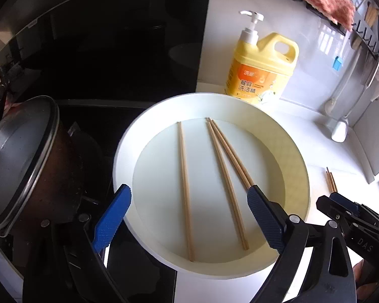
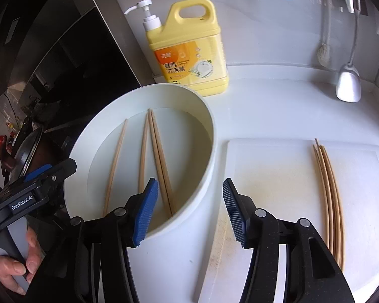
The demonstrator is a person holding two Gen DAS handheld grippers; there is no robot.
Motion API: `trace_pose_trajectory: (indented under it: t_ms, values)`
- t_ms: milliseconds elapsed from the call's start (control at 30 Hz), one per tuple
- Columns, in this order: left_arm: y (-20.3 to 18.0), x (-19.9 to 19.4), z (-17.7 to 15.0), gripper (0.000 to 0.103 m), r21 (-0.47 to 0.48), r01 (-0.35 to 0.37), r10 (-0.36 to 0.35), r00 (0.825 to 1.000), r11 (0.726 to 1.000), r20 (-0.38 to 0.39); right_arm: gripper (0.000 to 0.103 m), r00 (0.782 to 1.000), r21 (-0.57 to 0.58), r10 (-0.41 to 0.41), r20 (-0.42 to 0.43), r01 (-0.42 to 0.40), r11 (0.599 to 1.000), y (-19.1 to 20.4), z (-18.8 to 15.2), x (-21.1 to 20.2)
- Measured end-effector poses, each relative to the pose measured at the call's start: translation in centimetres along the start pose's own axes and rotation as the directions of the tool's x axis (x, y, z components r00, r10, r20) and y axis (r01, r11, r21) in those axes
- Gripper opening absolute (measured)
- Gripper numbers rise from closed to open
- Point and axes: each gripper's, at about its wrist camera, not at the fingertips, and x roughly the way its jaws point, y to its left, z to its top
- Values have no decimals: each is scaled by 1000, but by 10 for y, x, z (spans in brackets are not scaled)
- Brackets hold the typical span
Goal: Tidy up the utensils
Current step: 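Move the left tool back to the cutting board while the right tool returns too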
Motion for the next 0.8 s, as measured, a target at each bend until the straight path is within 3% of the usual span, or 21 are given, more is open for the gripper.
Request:
trace_pose_trajectory:
  t_ms: [100,400,600,800]
  values:
    - [-18,4,-4,92,56,27,-25,999,998,-34,53,1000,40,-23,10,23,999,-18,-13,-13]
    - [-94,-1,-13,94,138,122,-122,993,983,-9,55,990,155,-140,23,135,979,-98,-38,-58]
    - [-152,0,-25,95,146,111,-113,994,983,5,59,981,141,-188,42,180,973,-157,-48,-78]
    - [-201,4,-53,96,102,71,-69,997,992,-21,60,987,90,-159,40,155,984,-209,-56,-84]
